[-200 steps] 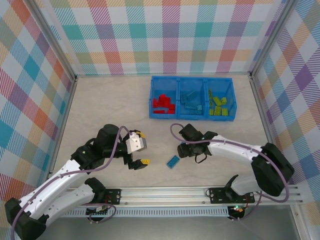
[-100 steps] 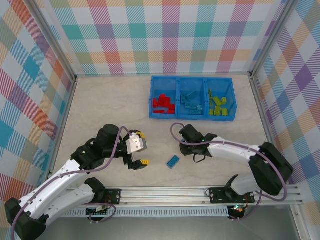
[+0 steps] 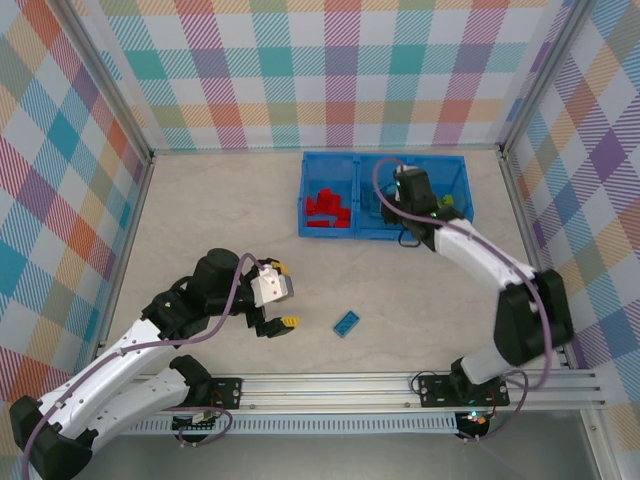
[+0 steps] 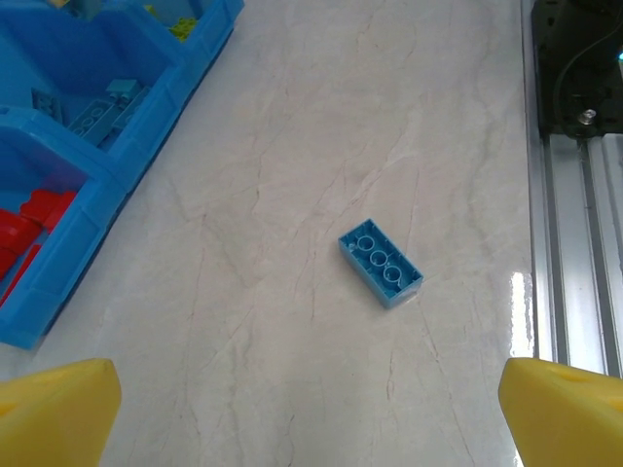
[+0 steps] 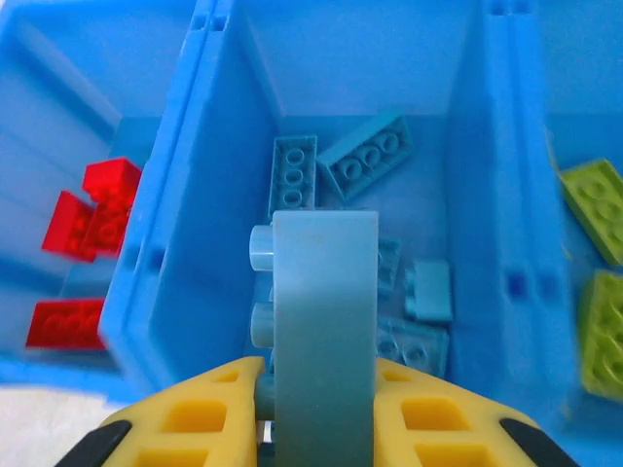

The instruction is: Sort the legos into containers by color

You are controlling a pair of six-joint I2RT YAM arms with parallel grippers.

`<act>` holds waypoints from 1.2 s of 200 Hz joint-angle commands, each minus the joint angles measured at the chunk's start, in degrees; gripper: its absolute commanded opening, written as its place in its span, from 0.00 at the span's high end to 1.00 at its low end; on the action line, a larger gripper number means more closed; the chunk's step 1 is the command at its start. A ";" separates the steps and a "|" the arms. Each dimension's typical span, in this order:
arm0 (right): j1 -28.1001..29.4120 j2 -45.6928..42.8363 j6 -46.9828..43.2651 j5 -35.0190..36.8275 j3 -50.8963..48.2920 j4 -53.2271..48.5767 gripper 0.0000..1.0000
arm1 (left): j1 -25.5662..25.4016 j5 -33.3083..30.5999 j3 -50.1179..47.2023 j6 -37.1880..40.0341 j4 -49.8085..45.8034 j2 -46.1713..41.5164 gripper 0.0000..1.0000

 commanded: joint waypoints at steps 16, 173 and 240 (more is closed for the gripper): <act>-1.12 13.23 -3.11 -2.17 10.33 0.74 0.71 | 0.64 -2.38 -1.01 0.60 -1.07 0.13 0.00; -1.58 -37.90 7.33 -24.52 -21.40 -9.32 0.04 | -14.26 -11.95 8.27 -10.74 3.08 8.44 0.00; -1.60 -50.55 11.62 -27.52 -28.66 -15.64 0.00 | -27.13 -28.66 2.52 -24.50 26.27 33.85 0.00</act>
